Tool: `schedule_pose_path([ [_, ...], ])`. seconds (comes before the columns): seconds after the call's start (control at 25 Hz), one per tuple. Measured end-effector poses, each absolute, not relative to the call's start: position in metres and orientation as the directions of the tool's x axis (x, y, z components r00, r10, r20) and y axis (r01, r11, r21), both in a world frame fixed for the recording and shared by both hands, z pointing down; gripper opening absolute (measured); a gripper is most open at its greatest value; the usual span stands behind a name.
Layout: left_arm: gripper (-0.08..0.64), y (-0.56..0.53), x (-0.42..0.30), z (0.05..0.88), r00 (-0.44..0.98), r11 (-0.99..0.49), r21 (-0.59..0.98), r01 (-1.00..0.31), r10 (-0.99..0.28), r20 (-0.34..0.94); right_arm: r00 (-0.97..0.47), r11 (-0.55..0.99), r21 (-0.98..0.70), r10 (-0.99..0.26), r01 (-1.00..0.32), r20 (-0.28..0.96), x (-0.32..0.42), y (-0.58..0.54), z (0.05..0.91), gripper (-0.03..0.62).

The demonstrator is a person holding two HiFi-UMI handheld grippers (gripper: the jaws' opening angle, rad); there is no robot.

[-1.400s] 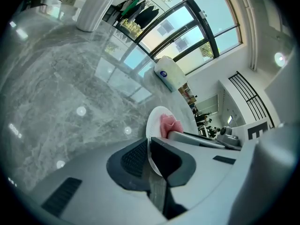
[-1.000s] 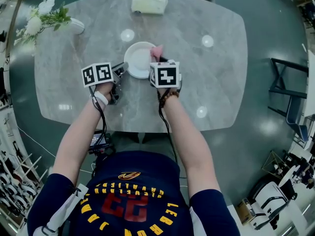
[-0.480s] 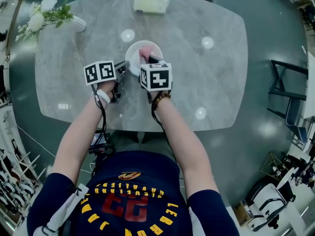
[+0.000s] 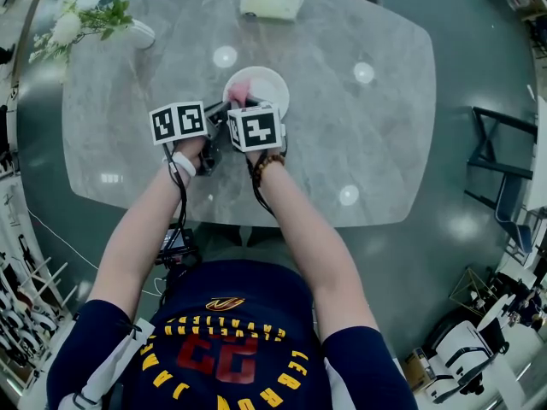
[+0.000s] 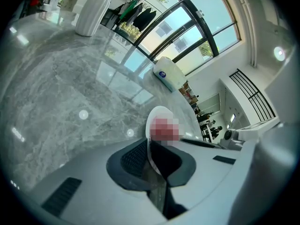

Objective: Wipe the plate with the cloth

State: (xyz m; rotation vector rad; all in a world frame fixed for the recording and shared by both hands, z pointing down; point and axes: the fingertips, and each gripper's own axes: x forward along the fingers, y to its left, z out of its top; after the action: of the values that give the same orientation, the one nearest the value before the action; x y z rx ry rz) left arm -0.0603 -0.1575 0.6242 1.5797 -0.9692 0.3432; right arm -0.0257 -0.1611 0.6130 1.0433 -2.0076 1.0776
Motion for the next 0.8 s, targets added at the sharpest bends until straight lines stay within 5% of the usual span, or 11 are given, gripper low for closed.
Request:
schedule_pose_path([
  [0.8,0.026,-0.157,-0.061,0.625,0.596,0.041,0.663,-0.748,-0.397,0.698,-0.314,0.226,-0.233,-0.456,-0.946,0.833,0.081,-0.155,0.607,0.04],
])
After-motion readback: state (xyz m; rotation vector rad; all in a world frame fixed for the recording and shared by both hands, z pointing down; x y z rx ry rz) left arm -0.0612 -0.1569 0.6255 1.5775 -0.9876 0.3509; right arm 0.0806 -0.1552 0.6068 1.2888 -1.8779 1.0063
